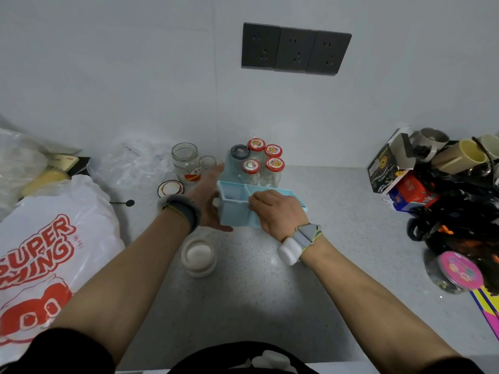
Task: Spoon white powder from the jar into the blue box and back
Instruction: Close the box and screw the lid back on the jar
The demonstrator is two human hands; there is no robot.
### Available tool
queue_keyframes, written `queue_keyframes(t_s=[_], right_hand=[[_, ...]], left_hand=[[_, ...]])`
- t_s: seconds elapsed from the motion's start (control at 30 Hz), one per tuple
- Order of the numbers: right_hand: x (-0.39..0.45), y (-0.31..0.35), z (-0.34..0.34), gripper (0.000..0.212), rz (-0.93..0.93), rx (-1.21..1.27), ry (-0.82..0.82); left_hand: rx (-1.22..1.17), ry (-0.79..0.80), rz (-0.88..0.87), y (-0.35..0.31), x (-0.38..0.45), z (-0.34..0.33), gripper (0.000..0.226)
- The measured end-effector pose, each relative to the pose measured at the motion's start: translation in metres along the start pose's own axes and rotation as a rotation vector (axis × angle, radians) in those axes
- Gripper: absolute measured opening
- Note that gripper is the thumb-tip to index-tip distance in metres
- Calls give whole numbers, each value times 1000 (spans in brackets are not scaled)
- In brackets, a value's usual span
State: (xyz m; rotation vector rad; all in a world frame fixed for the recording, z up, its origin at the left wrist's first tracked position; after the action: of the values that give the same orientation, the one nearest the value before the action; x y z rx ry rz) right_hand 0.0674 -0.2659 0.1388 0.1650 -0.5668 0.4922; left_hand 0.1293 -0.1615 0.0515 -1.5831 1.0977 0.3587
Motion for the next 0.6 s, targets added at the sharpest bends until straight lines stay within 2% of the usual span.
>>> queue_keyframes(t_s=[0.07,0.2,0.3,0.43,0.53,0.6], right_hand=[[-2,1,-2,22,24,10,-9],[-5,-6,-4,13,-9,48,-51],[-7,-15,-5,16,-110,116,-72],[-10,-23,-8,30,-206,158,-46],[-18,-34,-18,30,-258,122,49],[-26,-50,-34,44,-342,149,185]], left_hand=[[-34,-23,24,1,-2,4,64],[-43,-24,8,6,1,9,38],[-56,-62,-48,10,10,15,43],[-40,-76,-90,15,19,23,35],[36,-88,-127,10,25,30,38],[78,-90,-135,7,27,36,48]])
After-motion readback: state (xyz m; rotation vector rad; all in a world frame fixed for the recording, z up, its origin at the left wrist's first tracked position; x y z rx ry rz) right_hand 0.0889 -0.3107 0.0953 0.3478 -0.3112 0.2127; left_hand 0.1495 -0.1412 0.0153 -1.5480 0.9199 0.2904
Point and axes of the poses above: each hand's wrist, its own x-axis towards the middle knuckle, its own z-axis out of the back of the hand, y = z × x, the point moved 9 cm from there along x, towards the middle knuckle, and after that the axes turned 2 degrees about y, right-handed, at the moved point
